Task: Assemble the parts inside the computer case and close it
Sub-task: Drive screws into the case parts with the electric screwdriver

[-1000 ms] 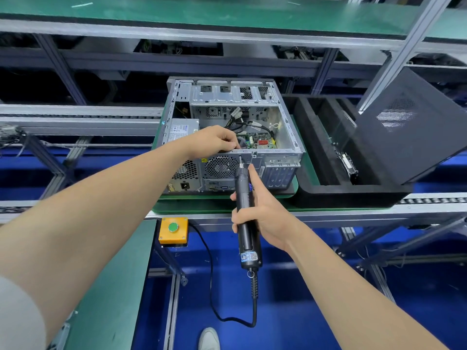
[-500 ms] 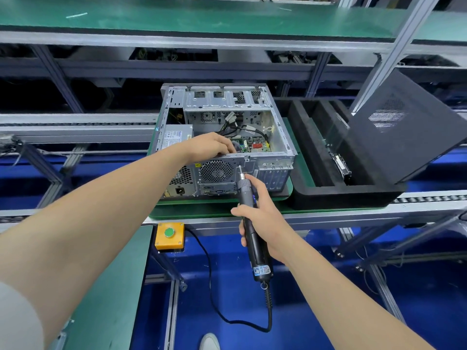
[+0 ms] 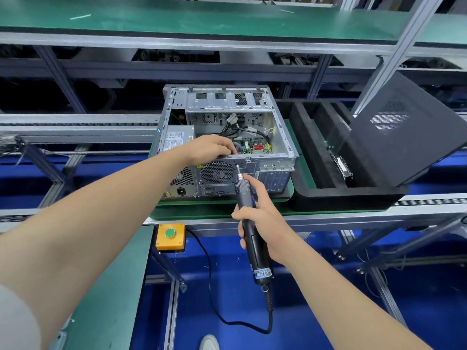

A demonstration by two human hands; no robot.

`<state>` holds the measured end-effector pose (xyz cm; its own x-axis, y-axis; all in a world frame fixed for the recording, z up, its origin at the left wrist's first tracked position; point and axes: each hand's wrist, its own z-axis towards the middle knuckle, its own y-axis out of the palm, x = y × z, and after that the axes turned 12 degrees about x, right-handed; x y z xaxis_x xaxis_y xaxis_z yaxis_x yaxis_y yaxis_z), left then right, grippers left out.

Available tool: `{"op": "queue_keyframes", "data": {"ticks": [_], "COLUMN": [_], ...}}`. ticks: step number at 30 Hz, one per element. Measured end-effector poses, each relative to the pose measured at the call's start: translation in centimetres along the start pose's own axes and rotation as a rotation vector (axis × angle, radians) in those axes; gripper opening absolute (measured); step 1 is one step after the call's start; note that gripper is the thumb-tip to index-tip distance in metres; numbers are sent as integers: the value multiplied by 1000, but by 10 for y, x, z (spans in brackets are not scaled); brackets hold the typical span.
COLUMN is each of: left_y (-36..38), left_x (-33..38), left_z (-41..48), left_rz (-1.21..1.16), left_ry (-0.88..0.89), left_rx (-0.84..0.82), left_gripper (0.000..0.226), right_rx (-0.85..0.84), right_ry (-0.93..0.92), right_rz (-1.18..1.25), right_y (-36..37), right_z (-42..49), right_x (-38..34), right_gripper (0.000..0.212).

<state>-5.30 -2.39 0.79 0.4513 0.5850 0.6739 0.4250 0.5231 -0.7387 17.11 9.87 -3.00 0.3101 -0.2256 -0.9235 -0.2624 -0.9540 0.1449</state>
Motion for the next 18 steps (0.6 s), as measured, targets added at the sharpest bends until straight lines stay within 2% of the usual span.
{"op": "queue_keyframes", "data": {"ticks": [6,12,15,18], "left_y": [-8,-16,-18,-19], "left_x": [2,7,2,1], "left_z": [-2,0,1,4], "left_rz": [-186,-183,-235,-161], "left_ry": [10,1,28,72], "left_rx": [-142,-256,-266,-254], "left_gripper": [17,27,21,27], "right_rx": [-24,-22,-21,-20], "right_ry": [-50,-63,-59,-55], "right_rz": [30,40,44,33], "right_y": [1,2,3,4], "right_z": [1,5,8,11], "right_x": [-6,-14,-16,-16], "right_gripper": [87,87,86,87]}}
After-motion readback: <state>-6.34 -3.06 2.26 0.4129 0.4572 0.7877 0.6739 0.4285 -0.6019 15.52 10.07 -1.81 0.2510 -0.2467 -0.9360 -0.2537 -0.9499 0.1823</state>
